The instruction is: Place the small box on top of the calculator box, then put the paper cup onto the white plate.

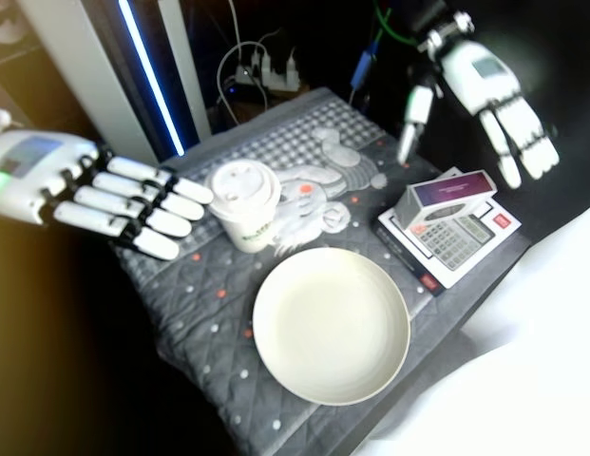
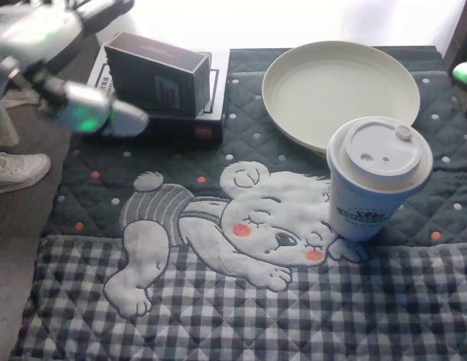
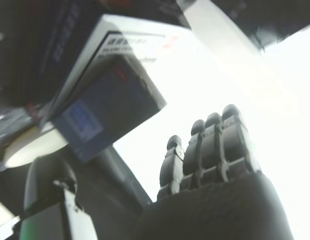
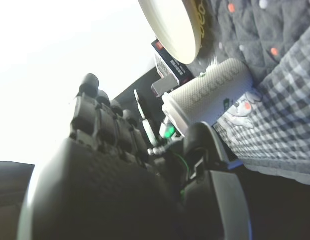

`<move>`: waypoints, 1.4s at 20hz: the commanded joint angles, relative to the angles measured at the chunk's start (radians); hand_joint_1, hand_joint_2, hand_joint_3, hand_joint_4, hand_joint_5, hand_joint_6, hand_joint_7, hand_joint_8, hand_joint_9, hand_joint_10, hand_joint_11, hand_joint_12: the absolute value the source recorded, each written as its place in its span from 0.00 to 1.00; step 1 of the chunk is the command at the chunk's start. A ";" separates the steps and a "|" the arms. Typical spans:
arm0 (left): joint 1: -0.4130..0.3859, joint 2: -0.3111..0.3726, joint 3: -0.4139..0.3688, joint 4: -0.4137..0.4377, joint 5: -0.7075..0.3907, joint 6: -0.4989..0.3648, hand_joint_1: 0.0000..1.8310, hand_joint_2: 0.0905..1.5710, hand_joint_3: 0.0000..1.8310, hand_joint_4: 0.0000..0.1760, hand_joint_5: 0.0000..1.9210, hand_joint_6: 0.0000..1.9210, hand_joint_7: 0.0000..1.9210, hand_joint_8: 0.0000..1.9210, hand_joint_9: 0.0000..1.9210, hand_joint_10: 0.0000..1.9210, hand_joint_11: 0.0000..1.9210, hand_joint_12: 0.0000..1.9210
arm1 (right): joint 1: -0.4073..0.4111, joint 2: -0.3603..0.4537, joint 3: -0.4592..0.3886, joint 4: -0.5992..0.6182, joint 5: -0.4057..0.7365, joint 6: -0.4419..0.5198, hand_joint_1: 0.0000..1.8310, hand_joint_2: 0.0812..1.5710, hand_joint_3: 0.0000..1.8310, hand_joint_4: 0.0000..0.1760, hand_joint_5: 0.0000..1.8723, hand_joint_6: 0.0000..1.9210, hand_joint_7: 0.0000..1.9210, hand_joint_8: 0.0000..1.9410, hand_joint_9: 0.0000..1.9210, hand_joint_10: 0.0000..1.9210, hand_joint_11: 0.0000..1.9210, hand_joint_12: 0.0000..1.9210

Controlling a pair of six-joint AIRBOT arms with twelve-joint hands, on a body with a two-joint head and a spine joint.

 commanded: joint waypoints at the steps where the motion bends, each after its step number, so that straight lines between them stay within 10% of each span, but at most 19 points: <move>1: 0.012 0.026 -0.009 0.058 -0.172 -0.055 0.35 0.53 0.00 1.00 0.00 0.00 0.00 0.00 0.00 0.00 0.00 0.00 | 0.006 0.013 0.002 0.005 0.125 0.004 0.41 0.80 0.00 0.00 0.00 0.00 0.00 0.00 0.00 0.00 0.00 0.00; 8: 0.301 0.166 -0.226 0.202 -0.514 -0.175 0.34 0.64 0.01 0.90 0.00 0.00 0.00 0.00 0.00 0.00 0.03 0.01 | 0.006 0.034 0.001 -0.023 0.146 0.032 0.40 0.79 0.00 0.00 0.00 0.00 0.00 0.00 0.00 0.00 0.03 0.01; 9: 0.330 0.166 -0.239 0.204 -0.544 -0.175 0.35 0.67 0.01 0.75 0.01 0.00 0.00 0.00 0.01 0.00 0.01 0.08 | 0.006 0.034 0.004 -0.033 0.146 0.035 0.41 0.78 0.00 0.00 0.00 0.00 0.00 0.00 0.00 0.05 0.00 0.34; 14: 0.351 0.162 -0.246 0.192 -0.552 -0.175 0.39 0.68 0.00 0.60 0.00 0.00 0.00 0.00 0.00 0.00 0.00 0.00 | 0.007 0.004 0.047 -0.076 0.104 0.107 0.52 0.74 0.00 0.00 0.00 0.00 0.00 0.00 0.00 0.00 0.00 0.88; 18: 0.359 0.161 -0.246 0.188 -0.554 -0.175 0.37 0.67 0.00 0.67 0.00 0.00 0.00 0.00 0.00 0.00 0.00 0.00 | 0.009 -0.006 0.054 -0.127 0.095 0.135 0.45 0.68 0.00 0.00 0.00 0.00 0.01 0.00 0.06 0.05 0.00 0.96; 19: 0.359 0.157 -0.243 0.184 -0.553 -0.175 0.37 0.66 0.00 0.72 0.00 0.00 0.00 0.00 0.00 0.00 0.00 0.00 | 0.014 -0.007 0.055 -0.151 0.094 0.140 0.47 0.68 0.00 0.04 0.00 0.00 0.01 0.01 0.01 0.19 0.00 0.99; 23: 0.363 0.150 -0.235 0.172 -0.551 -0.175 0.40 0.68 0.00 0.88 0.00 0.00 0.00 0.00 0.00 0.00 0.00 0.00 | 0.106 -0.024 0.071 -0.191 0.078 0.139 0.50 0.66 0.00 0.00 0.00 0.00 0.00 0.00 0.00 0.00 0.00 1.00; 26: 0.401 0.162 -0.244 0.158 -0.587 -0.187 0.42 0.67 0.00 0.70 0.00 0.00 0.00 0.00 0.00 0.00 0.00 0.00 | 0.229 -0.042 0.082 -0.263 -0.025 0.138 0.42 0.62 0.00 0.51 0.00 0.00 0.00 0.00 0.00 0.00 0.00 1.00; 27: 0.409 0.162 -0.243 0.154 -0.594 -0.196 0.42 0.67 0.00 0.70 0.00 0.00 0.00 0.00 0.00 0.00 0.00 0.00 | 0.234 -0.046 0.083 -0.267 -0.026 0.138 0.40 0.62 0.00 0.52 0.00 0.00 0.00 0.00 0.00 0.00 0.00 1.00; 28: 0.409 0.161 -0.241 0.150 -0.594 -0.196 0.42 0.67 0.00 0.73 0.00 0.00 0.00 0.00 0.00 0.00 0.00 0.00 | 0.236 -0.054 0.084 -0.275 -0.036 0.138 0.40 0.63 0.00 0.31 0.00 0.00 0.00 0.00 0.00 0.00 0.00 1.00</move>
